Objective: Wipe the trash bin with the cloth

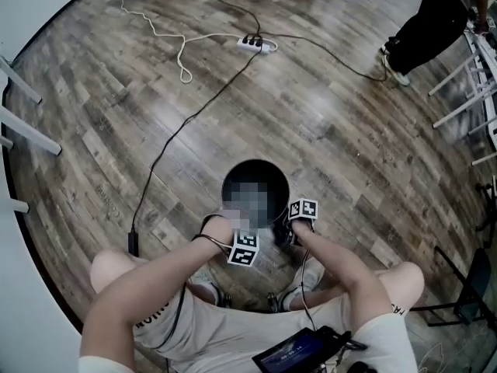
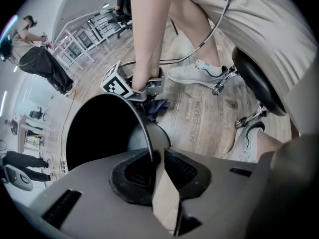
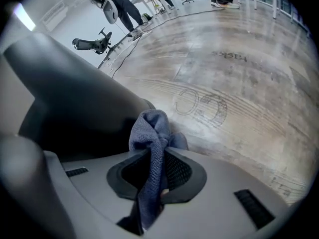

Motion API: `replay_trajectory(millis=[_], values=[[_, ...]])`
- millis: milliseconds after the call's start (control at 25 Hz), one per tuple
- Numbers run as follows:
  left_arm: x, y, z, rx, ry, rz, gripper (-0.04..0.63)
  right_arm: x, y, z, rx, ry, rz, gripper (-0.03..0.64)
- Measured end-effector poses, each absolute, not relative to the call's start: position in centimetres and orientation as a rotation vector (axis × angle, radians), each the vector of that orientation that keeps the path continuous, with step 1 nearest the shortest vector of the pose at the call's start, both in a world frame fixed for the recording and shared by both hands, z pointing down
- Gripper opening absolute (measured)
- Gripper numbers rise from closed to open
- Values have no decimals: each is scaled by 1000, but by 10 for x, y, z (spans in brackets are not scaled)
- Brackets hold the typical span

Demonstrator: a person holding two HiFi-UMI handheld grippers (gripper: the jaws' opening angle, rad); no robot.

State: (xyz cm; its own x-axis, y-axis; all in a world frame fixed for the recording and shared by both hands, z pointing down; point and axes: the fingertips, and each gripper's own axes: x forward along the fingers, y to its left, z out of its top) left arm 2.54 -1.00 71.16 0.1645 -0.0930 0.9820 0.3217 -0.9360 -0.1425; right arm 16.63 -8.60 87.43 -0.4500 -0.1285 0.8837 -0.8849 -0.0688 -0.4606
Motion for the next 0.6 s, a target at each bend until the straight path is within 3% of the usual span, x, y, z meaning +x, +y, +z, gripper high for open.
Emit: replay_trajectory(millis=[320,600], values=[[21,-55,702,-2061,-133,-1818,95,184,-140,762,1108,-1798,1405,61],[14,-37,705,-2074,-109,-1838,120,168,-93,693,1066,-1915,1399,61]])
